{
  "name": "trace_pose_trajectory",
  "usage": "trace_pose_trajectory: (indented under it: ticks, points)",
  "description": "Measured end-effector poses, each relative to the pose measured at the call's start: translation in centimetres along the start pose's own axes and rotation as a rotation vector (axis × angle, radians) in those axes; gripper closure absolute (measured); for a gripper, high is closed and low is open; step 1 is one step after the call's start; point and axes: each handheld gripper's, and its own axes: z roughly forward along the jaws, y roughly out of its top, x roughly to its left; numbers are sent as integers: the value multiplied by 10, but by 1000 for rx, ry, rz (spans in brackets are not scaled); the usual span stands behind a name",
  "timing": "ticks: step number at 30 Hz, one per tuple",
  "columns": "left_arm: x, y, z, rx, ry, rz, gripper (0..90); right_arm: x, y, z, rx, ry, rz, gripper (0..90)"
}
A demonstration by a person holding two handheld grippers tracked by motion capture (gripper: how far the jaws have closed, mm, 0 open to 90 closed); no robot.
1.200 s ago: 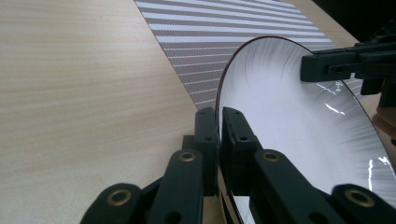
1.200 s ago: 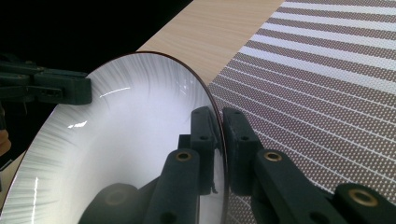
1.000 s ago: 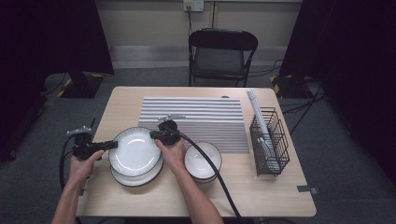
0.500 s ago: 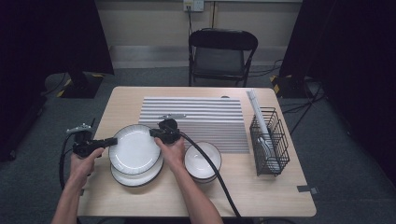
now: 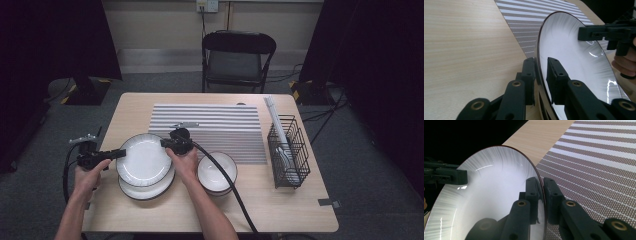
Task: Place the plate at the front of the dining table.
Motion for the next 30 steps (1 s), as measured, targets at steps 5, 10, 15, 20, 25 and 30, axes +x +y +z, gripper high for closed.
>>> trace_pose_trajectory:
  ticks: [5, 10, 15, 20, 25, 30]
  points:
    - [-5, 2, 2, 14, 43, 16, 813, 0, 0, 0, 4, 1, 1, 833]
    - [-5, 3, 2, 7, 57, 17, 825, -1, 1, -2, 23, 4, 12, 816]
    - [-7, 4, 3, -6, 65, 4, 840, -3, -1, 0, 41, 11, 38, 776]
    - [-7, 4, 3, -13, 64, 4, 845, -4, -2, 1, 63, 24, 49, 745]
    - [-6, 4, 2, -16, 67, 10, 848, -4, -3, 3, 86, 34, 58, 678]
    - [-6, 4, 3, -18, 69, 11, 848, -5, -5, 5, 99, 60, 76, 733]
